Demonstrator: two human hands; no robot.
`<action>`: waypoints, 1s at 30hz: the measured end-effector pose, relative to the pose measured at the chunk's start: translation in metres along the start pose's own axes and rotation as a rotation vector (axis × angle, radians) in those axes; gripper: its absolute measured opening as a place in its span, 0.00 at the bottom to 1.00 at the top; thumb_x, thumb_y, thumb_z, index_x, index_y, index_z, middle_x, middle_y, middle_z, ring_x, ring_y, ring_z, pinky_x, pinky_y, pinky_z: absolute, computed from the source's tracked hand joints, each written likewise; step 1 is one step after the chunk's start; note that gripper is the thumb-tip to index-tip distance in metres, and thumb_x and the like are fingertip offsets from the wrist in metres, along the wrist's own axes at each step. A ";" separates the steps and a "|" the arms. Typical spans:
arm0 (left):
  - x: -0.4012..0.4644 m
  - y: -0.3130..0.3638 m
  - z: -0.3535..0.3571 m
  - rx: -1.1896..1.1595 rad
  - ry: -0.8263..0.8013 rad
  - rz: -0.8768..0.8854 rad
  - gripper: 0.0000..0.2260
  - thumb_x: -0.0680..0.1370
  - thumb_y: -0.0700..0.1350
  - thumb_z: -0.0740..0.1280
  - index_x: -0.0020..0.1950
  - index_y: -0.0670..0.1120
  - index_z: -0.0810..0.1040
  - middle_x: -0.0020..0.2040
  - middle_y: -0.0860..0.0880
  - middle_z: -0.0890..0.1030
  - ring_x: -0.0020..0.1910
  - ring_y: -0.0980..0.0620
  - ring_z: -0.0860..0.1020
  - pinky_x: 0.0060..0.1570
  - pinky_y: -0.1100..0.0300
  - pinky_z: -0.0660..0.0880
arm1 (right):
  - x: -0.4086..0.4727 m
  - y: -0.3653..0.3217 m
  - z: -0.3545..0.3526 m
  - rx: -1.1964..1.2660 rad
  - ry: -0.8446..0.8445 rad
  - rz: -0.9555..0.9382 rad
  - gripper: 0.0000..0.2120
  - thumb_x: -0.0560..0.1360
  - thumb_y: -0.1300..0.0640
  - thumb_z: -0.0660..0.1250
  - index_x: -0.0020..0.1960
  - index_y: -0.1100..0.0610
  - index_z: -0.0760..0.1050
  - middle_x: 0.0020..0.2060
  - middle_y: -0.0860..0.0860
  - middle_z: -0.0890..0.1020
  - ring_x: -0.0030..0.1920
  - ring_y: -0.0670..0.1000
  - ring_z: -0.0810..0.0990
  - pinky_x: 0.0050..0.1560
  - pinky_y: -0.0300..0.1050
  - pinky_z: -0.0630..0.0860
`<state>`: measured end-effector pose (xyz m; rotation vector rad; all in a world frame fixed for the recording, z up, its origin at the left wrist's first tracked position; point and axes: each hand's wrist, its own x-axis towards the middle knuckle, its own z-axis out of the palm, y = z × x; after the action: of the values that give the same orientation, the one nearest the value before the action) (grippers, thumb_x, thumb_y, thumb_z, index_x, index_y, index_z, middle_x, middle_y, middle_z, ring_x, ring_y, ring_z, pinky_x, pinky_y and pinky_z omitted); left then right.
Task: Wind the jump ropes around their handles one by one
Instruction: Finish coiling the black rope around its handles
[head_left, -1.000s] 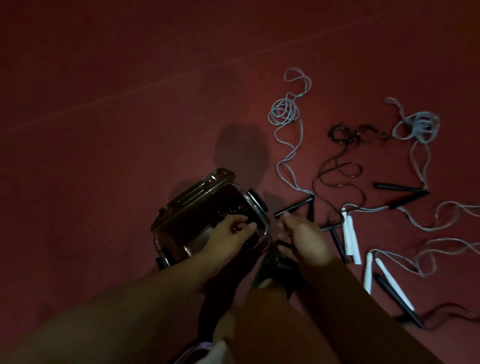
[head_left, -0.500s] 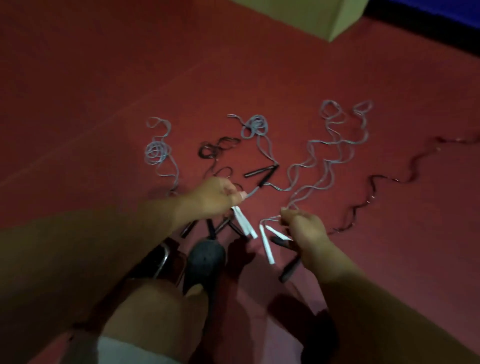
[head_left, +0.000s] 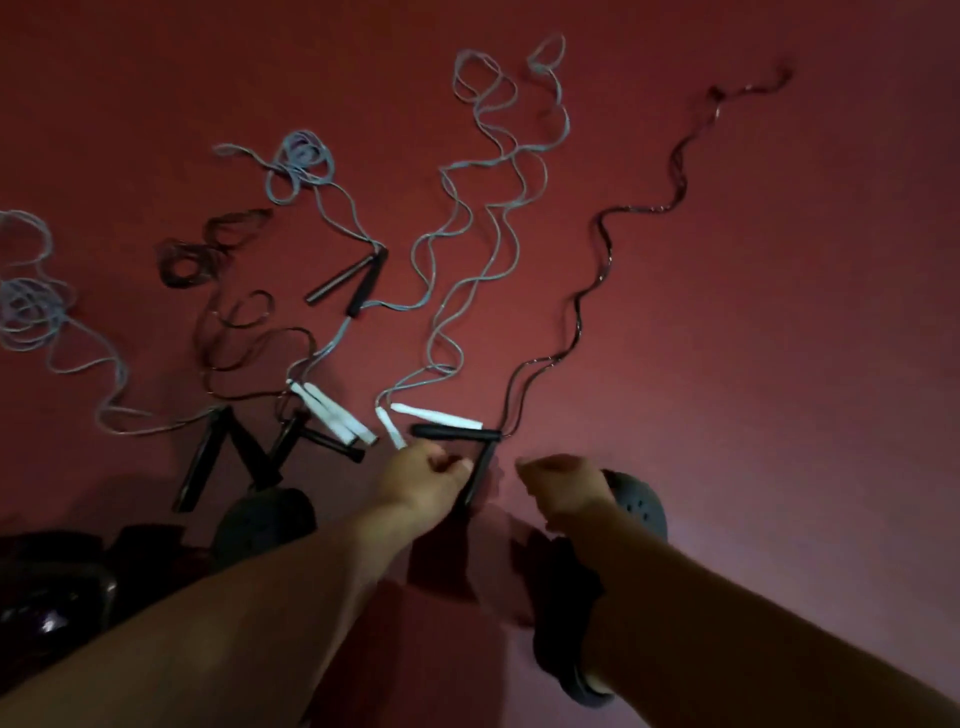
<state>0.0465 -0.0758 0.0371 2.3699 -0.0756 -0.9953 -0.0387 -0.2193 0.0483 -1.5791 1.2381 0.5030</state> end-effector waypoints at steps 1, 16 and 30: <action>0.005 -0.003 0.004 0.007 0.038 0.000 0.11 0.75 0.51 0.72 0.49 0.44 0.81 0.49 0.45 0.83 0.53 0.44 0.80 0.49 0.59 0.72 | 0.012 0.010 0.008 -0.034 -0.013 0.017 0.13 0.77 0.46 0.66 0.45 0.56 0.82 0.43 0.55 0.81 0.43 0.52 0.75 0.53 0.51 0.78; 0.101 -0.053 0.067 0.291 -0.238 0.061 0.11 0.76 0.53 0.62 0.43 0.46 0.76 0.49 0.44 0.81 0.53 0.41 0.78 0.48 0.55 0.71 | 0.108 0.041 0.090 0.716 -0.077 0.393 0.35 0.80 0.33 0.44 0.55 0.57 0.81 0.43 0.58 0.81 0.34 0.51 0.75 0.33 0.39 0.69; 0.090 -0.035 0.069 -0.061 -0.164 -0.030 0.13 0.79 0.49 0.67 0.53 0.39 0.79 0.44 0.46 0.78 0.46 0.46 0.77 0.43 0.62 0.67 | 0.102 0.033 0.080 0.763 -0.239 0.382 0.38 0.78 0.30 0.40 0.54 0.54 0.79 0.50 0.52 0.82 0.48 0.52 0.78 0.48 0.46 0.73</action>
<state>0.0599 -0.1026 -0.0778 2.2367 -0.0712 -1.1886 -0.0088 -0.1940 -0.0796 -0.6284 1.3327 0.3741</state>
